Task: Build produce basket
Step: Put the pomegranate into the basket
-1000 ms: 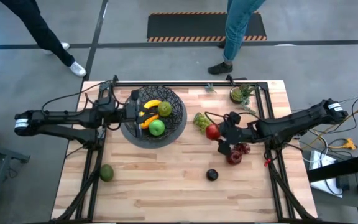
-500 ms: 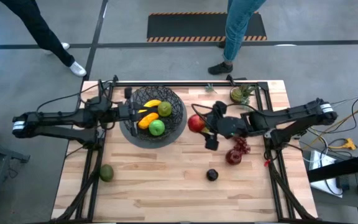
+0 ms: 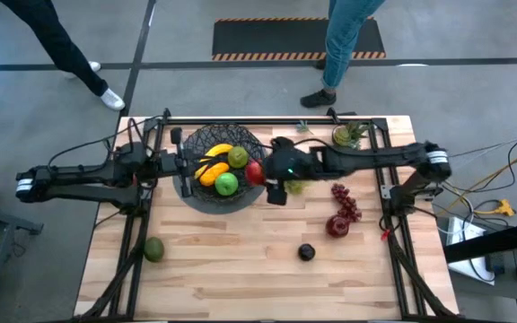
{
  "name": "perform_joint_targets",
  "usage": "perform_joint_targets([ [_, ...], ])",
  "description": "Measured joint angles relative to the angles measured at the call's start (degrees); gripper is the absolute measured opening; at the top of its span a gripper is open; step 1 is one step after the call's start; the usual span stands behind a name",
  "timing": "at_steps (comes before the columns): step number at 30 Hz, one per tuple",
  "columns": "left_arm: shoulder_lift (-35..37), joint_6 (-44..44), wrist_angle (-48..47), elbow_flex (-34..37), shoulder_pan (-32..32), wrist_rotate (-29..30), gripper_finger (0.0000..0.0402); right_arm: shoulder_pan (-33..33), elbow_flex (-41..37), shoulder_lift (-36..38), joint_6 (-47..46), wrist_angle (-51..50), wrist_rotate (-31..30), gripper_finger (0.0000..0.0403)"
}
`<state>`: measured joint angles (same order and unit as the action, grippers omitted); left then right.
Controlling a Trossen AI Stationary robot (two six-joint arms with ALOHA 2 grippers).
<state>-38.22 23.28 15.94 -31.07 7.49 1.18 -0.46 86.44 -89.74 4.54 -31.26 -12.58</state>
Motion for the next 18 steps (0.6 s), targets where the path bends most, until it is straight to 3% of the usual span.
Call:
perform_joint_targets([
  [9, 3.71, 0.19, -0.03, 2.6, -0.04, 1.2, 0.0, -5.97, 4.81, -6.19, 0.0, -0.34, 10.52, 0.0292],
  [18, 7.58, 0.17, -1.28, 3.5, -0.02, 1.68, 0.0, -7.93, 5.02, -8.38, 0.09, 0.09, 11.57, 0.0295],
])
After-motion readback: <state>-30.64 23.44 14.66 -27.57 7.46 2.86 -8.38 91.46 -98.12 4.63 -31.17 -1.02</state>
